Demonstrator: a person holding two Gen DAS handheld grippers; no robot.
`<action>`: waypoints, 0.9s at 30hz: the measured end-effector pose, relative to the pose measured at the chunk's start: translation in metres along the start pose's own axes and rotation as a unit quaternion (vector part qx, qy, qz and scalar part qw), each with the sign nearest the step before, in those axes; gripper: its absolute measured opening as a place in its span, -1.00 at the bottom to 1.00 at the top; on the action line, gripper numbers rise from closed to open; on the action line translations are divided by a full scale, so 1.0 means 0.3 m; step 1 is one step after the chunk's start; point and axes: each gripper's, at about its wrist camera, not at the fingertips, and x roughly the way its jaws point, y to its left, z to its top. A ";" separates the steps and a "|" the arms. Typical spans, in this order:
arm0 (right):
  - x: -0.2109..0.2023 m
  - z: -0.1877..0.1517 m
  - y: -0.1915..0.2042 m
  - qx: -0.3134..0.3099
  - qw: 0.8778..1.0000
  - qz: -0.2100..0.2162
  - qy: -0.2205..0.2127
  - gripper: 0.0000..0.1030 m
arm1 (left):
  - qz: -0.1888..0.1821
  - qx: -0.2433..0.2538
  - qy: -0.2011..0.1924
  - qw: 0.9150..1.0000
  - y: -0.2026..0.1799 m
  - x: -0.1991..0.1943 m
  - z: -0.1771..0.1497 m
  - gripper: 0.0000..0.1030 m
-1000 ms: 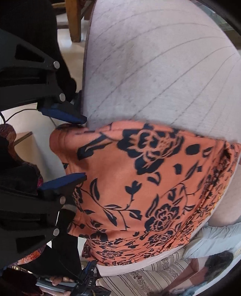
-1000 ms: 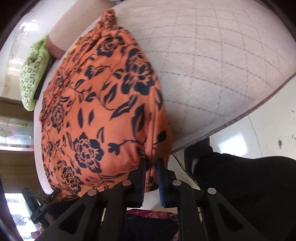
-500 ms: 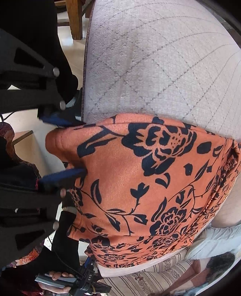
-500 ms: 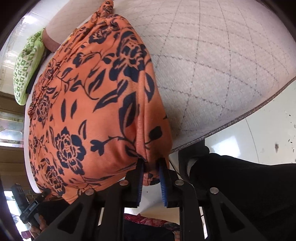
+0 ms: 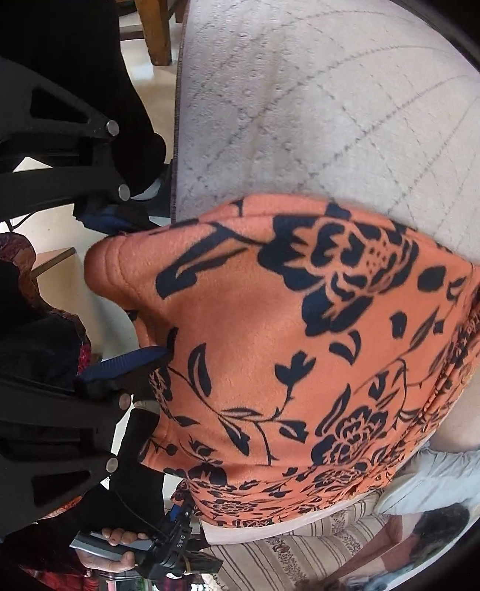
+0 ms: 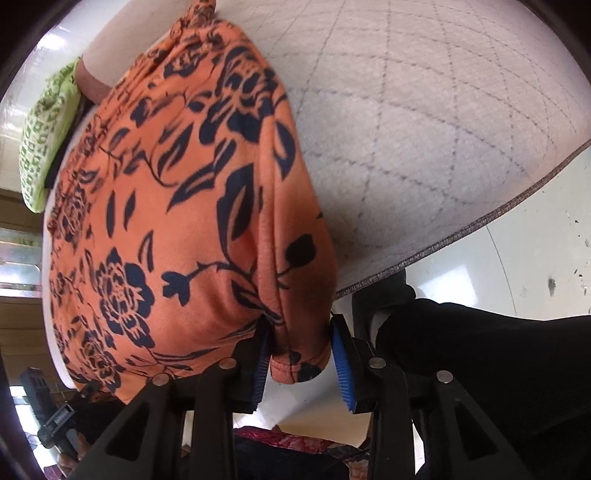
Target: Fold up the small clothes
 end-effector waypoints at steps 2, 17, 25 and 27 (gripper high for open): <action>0.013 0.004 -0.015 0.004 1.000 -0.004 -0.011 -0.33 | -0.004 0.000 -0.007 1.000 -0.003 -0.003 0.000 0.06; -0.259 0.039 0.034 -0.043 0.986 0.150 -0.060 -0.84 | -0.070 0.005 -0.025 0.997 0.012 -0.142 0.026 -0.76; -0.451 0.138 0.074 -0.019 0.938 0.317 -0.140 -0.84 | -0.132 0.030 -0.076 0.988 -0.037 -0.338 0.135 -0.76; -0.466 0.188 0.081 -0.007 0.929 0.335 -0.156 -0.84 | -0.145 0.033 -0.085 0.985 -0.048 -0.368 0.169 -0.76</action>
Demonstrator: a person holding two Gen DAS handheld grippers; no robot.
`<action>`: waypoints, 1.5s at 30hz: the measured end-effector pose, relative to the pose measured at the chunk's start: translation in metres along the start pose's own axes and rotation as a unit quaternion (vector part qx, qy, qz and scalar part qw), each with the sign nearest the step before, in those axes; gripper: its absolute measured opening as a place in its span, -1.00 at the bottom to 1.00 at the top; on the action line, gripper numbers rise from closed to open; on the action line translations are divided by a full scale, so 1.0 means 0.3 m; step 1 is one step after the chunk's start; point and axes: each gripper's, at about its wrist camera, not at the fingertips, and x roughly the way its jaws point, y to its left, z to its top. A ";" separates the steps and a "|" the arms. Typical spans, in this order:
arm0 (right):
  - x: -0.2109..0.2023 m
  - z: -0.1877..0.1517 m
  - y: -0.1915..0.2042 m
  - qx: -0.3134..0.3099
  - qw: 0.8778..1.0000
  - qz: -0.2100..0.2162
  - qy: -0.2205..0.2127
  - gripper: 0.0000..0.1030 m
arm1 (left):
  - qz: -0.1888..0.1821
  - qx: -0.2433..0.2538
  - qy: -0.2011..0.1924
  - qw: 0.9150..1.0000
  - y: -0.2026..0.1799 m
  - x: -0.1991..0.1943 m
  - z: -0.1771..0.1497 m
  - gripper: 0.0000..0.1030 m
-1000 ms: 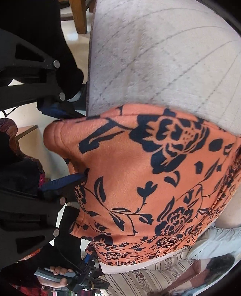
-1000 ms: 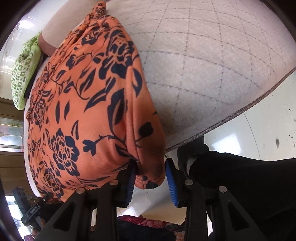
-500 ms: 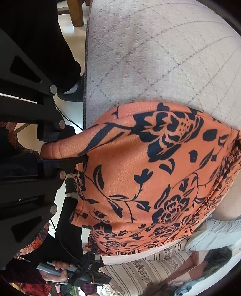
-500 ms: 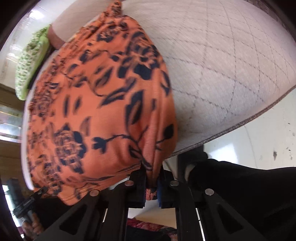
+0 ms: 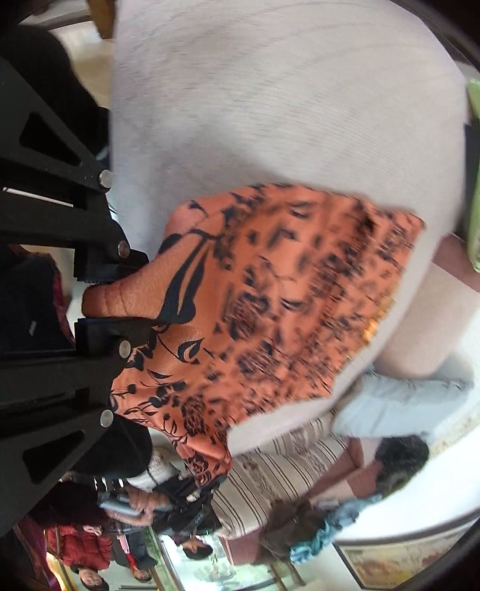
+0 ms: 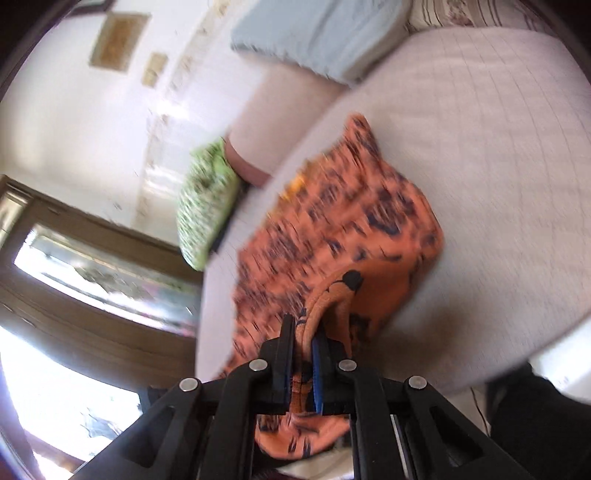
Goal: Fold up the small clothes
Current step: 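Lift the hem with both grippers and fold it toward the collar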
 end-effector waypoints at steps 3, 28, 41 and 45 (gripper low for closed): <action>0.032 0.083 0.007 0.010 1.000 0.004 -0.022 -0.84 | -0.013 -0.003 -0.017 1.000 -0.015 -0.028 0.099 -0.76; 0.882 0.991 -0.380 0.175 0.982 -0.068 -0.003 -0.82 | 0.036 -0.167 -0.035 0.985 0.339 0.507 1.124 -0.70; 0.655 0.976 -0.325 0.189 0.981 0.010 -0.052 0.63 | -0.010 -0.247 -0.225 0.943 0.350 0.210 0.955 0.91; 0.562 0.927 -0.220 0.148 0.985 0.000 -0.087 0.62 | 0.040 -0.186 -0.221 0.957 0.203 0.161 0.863 0.91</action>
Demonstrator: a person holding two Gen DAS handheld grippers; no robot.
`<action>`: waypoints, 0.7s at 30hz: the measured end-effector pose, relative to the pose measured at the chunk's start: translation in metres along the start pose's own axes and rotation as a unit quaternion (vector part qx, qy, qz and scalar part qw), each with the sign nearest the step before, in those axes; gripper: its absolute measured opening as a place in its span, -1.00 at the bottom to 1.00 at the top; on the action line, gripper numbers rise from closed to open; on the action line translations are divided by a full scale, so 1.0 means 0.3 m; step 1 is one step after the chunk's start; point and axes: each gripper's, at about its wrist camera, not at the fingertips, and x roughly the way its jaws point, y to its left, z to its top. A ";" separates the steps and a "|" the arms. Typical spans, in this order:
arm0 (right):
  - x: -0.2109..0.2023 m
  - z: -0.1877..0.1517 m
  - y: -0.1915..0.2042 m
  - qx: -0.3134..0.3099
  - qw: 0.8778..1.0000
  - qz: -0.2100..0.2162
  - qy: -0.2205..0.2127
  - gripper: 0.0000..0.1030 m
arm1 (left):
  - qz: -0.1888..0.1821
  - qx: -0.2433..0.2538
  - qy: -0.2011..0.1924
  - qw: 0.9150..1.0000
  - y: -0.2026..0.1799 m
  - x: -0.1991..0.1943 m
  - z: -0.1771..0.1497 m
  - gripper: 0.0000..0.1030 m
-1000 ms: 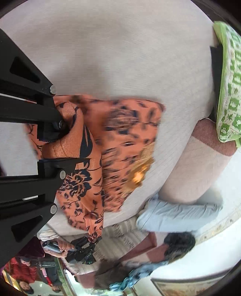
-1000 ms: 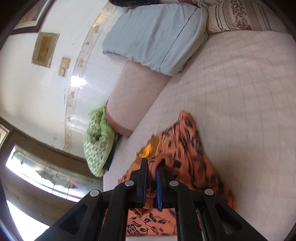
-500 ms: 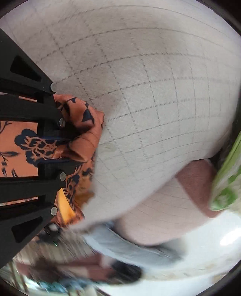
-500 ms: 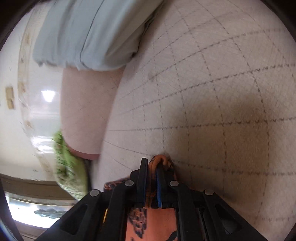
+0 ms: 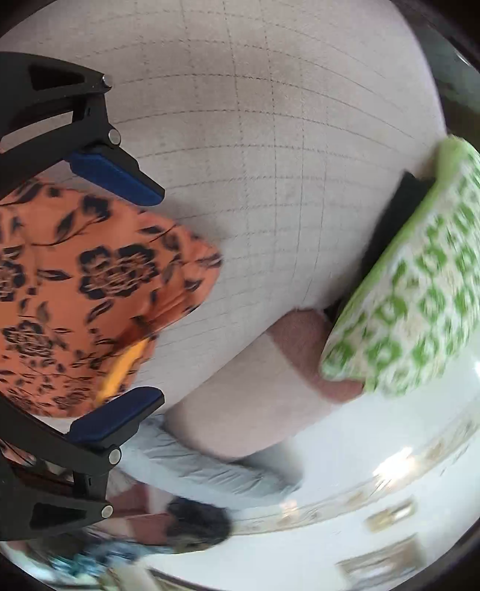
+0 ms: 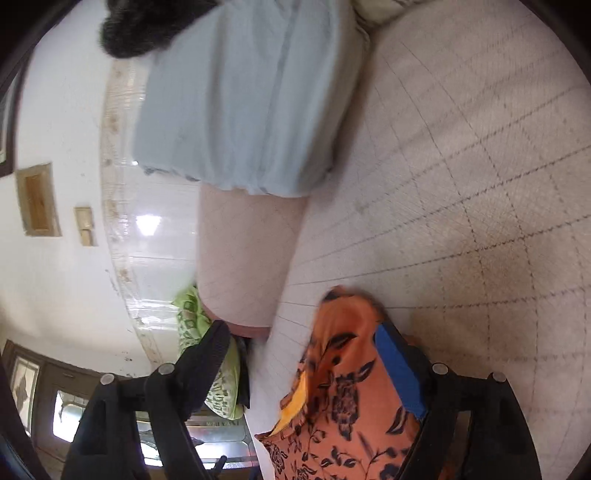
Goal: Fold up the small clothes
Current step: 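Open both grippers to release the folded hem onto the blouse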
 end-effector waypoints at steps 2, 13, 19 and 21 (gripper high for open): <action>0.003 -0.067 0.078 -0.070 0.997 -0.040 0.018 0.59 | -0.001 0.016 -0.002 1.000 -0.031 -0.029 -0.080 0.91; 0.394 -0.598 0.329 -0.344 0.910 -0.175 0.151 0.10 | 0.165 0.085 0.047 0.982 -0.048 0.111 -0.350 0.91; 0.754 -0.627 0.342 -0.366 0.884 -0.253 0.146 0.11 | 0.151 0.088 0.054 0.983 -0.030 0.122 -0.321 0.91; 0.810 -0.609 0.380 -0.379 0.877 -0.268 0.124 0.11 | 0.147 0.082 0.044 0.985 -0.024 0.090 -0.294 0.91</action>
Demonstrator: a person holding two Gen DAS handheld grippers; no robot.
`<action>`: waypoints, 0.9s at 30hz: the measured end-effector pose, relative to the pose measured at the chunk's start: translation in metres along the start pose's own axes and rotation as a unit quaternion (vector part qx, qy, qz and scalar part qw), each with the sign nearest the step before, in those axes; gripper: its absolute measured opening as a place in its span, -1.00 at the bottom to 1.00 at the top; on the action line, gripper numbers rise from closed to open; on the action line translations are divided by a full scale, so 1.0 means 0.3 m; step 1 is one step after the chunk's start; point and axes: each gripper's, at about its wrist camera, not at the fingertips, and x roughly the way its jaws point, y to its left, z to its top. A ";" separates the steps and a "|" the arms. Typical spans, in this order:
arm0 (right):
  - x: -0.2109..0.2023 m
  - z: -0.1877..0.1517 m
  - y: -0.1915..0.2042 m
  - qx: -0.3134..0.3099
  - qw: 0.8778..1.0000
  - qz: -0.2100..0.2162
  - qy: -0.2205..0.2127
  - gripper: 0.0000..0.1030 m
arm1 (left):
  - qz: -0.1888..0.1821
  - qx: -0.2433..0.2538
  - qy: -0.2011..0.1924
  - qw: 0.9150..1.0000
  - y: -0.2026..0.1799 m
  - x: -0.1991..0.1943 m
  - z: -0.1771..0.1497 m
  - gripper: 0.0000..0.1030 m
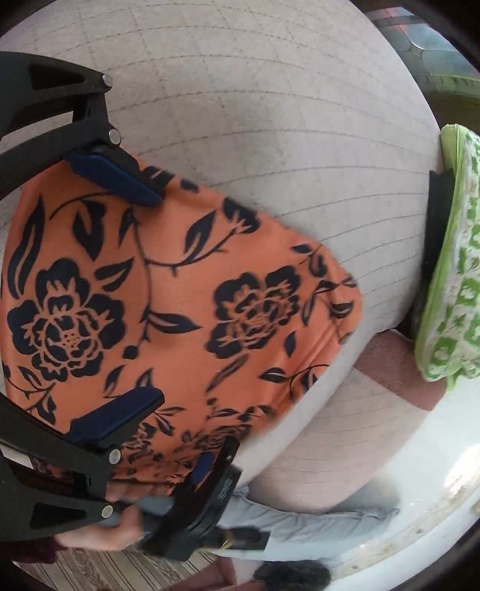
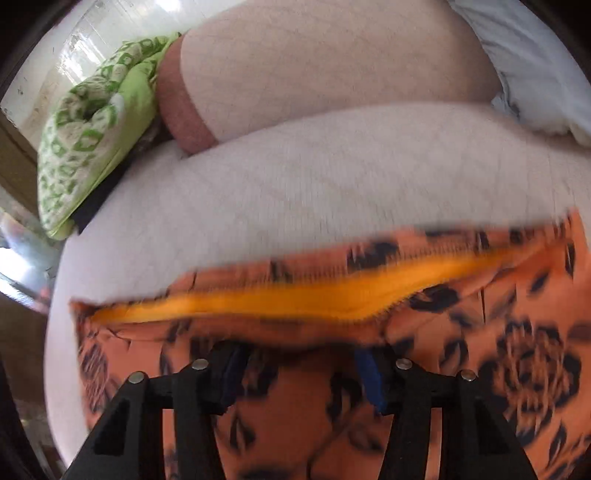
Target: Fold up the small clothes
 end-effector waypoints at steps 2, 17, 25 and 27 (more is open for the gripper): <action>-0.005 0.034 0.022 0.007 1.000 -0.004 0.000 0.11 | 0.016 0.001 -0.020 1.000 0.014 -0.030 0.021 0.91; 0.029 -0.197 0.492 -0.127 0.990 0.051 0.043 0.12 | 0.141 0.076 0.029 0.987 0.140 -0.008 0.025 0.94; -0.342 -0.325 0.216 -0.089 0.995 0.039 -0.034 0.12 | 0.116 0.139 -0.062 0.981 -0.013 -0.149 -0.001 0.93; -0.428 -0.390 0.075 -0.061 0.997 0.017 -0.047 0.12 | 0.103 0.156 -0.056 0.981 -0.060 -0.138 -0.029 0.93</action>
